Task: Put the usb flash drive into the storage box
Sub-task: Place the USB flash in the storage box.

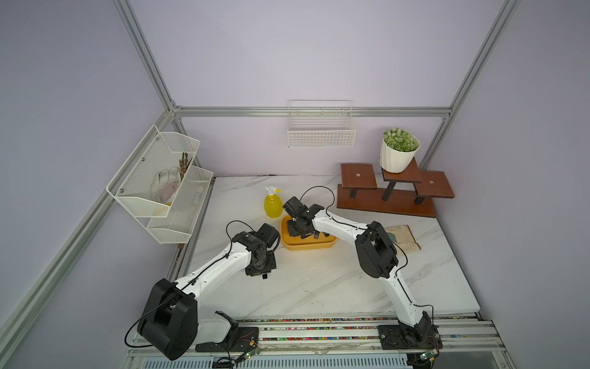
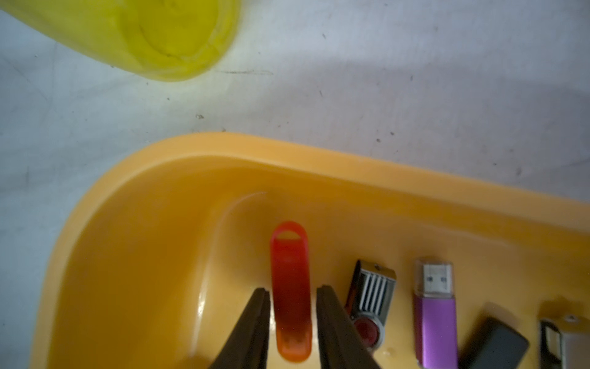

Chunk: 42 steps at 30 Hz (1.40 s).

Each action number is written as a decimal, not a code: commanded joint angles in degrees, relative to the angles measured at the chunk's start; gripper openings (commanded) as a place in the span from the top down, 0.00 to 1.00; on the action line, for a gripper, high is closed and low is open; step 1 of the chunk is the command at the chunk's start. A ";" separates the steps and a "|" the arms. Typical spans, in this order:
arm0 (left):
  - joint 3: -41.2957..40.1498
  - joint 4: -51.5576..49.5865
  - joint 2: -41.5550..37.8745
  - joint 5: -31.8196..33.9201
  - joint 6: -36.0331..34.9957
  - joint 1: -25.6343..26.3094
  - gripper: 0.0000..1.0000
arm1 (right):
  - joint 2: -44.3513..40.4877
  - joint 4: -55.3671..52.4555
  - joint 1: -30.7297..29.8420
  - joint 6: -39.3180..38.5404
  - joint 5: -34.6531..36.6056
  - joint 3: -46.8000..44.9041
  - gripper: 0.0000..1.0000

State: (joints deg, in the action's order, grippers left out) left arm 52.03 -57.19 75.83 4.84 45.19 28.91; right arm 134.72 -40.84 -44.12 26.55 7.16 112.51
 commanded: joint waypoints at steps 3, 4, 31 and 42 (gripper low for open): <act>2.60 -2.12 -1.84 1.65 -1.15 -0.41 1.00 | 0.92 -1.09 0.44 -0.09 1.55 1.05 0.61; 3.09 -2.26 -1.70 1.64 -1.32 -0.43 1.00 | 0.53 -1.13 0.44 0.00 1.77 1.00 0.61; 42.63 -1.19 32.33 -3.74 -15.00 -1.45 1.00 | -49.77 2.69 12.60 1.48 12.37 -34.65 0.56; 45.23 0.32 39.66 -4.67 -14.47 -0.52 1.00 | -53.61 1.88 14.38 1.79 12.19 -38.15 0.56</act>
State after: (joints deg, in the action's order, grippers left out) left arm 96.40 -57.54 114.26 0.67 31.68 28.21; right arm 82.74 -38.41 -30.30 28.03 18.57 74.46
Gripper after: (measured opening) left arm 0.178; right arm 0.440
